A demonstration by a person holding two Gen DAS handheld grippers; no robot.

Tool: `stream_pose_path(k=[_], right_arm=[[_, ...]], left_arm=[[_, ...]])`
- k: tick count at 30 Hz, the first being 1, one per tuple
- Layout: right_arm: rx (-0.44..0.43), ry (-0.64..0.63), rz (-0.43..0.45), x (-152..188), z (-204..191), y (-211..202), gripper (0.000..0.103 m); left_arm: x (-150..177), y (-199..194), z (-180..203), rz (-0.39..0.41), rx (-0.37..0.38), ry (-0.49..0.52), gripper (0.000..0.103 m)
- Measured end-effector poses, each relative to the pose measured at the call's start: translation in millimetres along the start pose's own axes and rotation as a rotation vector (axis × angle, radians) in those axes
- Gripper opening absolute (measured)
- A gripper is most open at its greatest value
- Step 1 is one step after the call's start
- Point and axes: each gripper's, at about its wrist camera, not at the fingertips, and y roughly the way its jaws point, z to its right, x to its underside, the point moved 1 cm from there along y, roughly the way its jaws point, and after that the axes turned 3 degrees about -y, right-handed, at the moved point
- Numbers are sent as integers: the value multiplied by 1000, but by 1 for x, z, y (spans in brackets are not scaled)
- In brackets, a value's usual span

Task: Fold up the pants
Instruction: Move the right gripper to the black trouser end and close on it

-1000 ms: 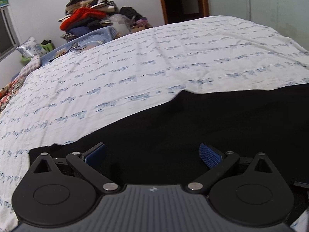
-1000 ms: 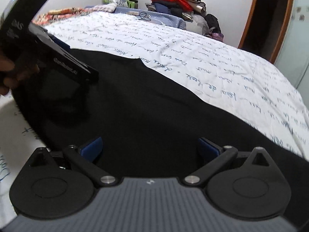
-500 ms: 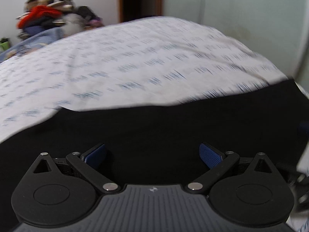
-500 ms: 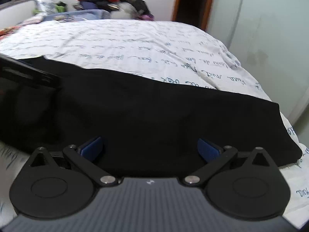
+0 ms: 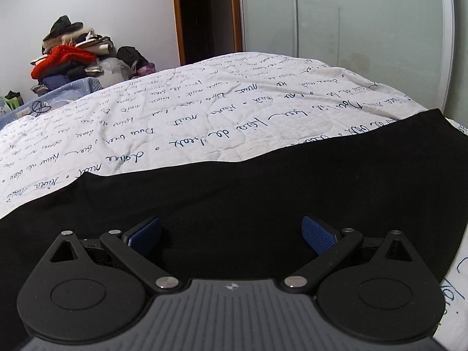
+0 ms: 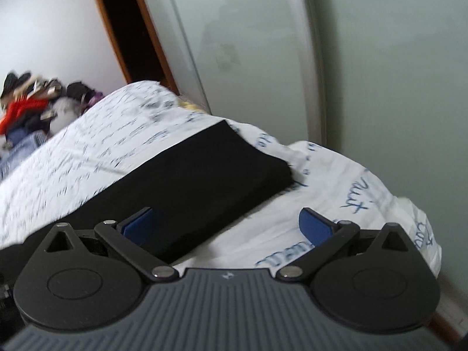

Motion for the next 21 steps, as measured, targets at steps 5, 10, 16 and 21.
stream_pose_path(k=[5,10,16,21], right_arm=[[-32,48,-13,-5,12,24,103],[-87,172,-26,-13,31,36,103],[-117,300,-10,-15,49,36,72],[-80,302,0,-14,53,35,30]], left_arm=[[1,0,-3,-1,11,-13,103],[1,1,-3,-1,10,-13,103],[-3,-2,-4,-15,16,-20,103],[-12,-15,2,38,63,-17,103]])
